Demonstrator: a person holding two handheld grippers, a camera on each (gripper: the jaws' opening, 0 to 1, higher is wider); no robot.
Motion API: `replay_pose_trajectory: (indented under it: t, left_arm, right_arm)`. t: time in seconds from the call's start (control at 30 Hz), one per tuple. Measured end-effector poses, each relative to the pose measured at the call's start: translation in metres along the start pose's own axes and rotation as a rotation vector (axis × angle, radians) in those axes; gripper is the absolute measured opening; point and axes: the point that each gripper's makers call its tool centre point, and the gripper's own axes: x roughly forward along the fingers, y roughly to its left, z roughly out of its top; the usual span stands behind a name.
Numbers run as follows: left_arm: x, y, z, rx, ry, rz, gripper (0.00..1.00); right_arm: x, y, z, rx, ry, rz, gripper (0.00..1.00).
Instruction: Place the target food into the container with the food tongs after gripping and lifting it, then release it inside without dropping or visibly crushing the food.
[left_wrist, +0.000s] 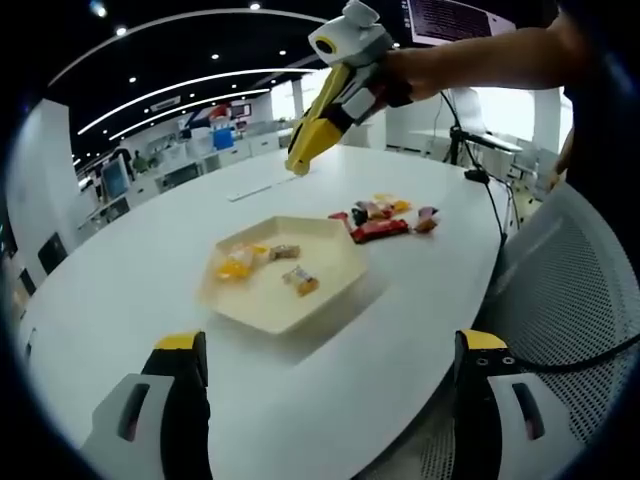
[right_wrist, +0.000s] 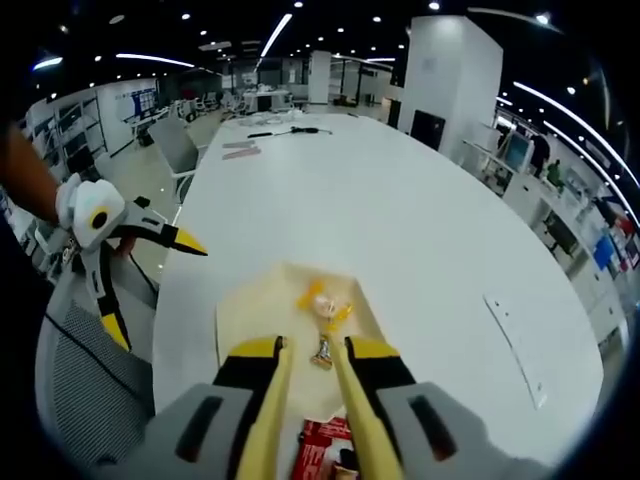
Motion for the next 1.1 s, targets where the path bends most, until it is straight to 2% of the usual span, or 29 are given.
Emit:
replay_pose_trajectory:
  t: [0.3, 0.77, 1.1]
  left_arm:
    - [0.0, -0.001, 0.001, 0.004, -0.003, -0.001, 0.99]
    - [0.001, -0.002, 0.0, 0.01, 0.004, -0.006, 0.99]
    - [0.0, -0.003, -0.001, 0.01, 0.006, -0.008, 0.99]
  right_arm:
    - [-0.031, -0.015, -0.04, 0.026, 0.027, -0.047, 0.25]
    - [-0.073, -0.026, -0.096, 0.071, 0.047, -0.104, 0.26]
    - [-0.095, -0.021, -0.123, 0.09, 0.054, -0.111, 0.26]
